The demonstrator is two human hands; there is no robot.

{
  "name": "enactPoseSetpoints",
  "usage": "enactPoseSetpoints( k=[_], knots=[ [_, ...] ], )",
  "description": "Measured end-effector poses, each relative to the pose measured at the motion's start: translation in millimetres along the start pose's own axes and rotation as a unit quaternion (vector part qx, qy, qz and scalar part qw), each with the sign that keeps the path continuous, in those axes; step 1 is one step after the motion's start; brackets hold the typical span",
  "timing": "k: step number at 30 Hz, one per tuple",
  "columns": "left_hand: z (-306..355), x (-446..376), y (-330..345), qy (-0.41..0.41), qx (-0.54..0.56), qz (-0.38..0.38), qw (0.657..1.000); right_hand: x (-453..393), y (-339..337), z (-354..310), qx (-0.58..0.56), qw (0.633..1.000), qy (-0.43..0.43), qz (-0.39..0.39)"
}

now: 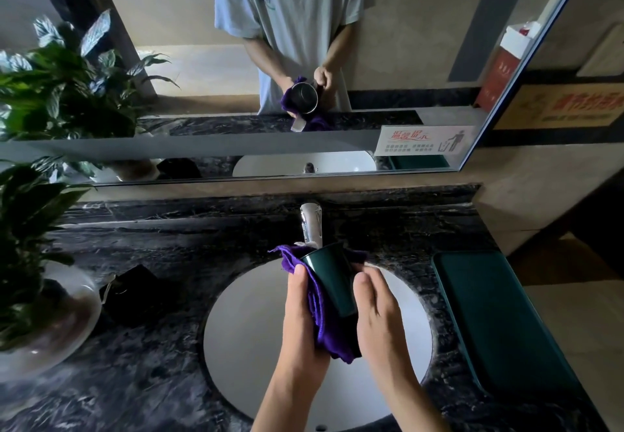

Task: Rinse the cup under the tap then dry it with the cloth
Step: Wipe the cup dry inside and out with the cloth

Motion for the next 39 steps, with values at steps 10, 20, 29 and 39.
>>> enactPoseSetpoints(
  k=[10,20,29,39],
  knots=[
    [0,0,-7,0.009,0.003,-0.009,1.000,5,2,-3,0.042,0.999,-0.014,0.001],
    [7,-2,-10,0.037,-0.015,0.022,0.999,2,-2,-3,0.072,0.997,-0.024,0.018],
    [15,1,6,0.060,-0.080,-0.052,0.994,-4,-3,8,0.025,1.000,-0.004,0.001],
    [4,6,-1,-0.045,0.056,-0.072,0.995,-14,-24,80,-0.145,0.957,0.251,0.000]
  ],
)
Point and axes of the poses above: each hand's wrist, its own x-axis away from the middle knuckle, its own y-axis out of the palm, z = x × y, the point moved 10 cm from there along -x, towards the middle knuckle, and after that the axes turned 2 degrees about z, right-handed, at the moved point
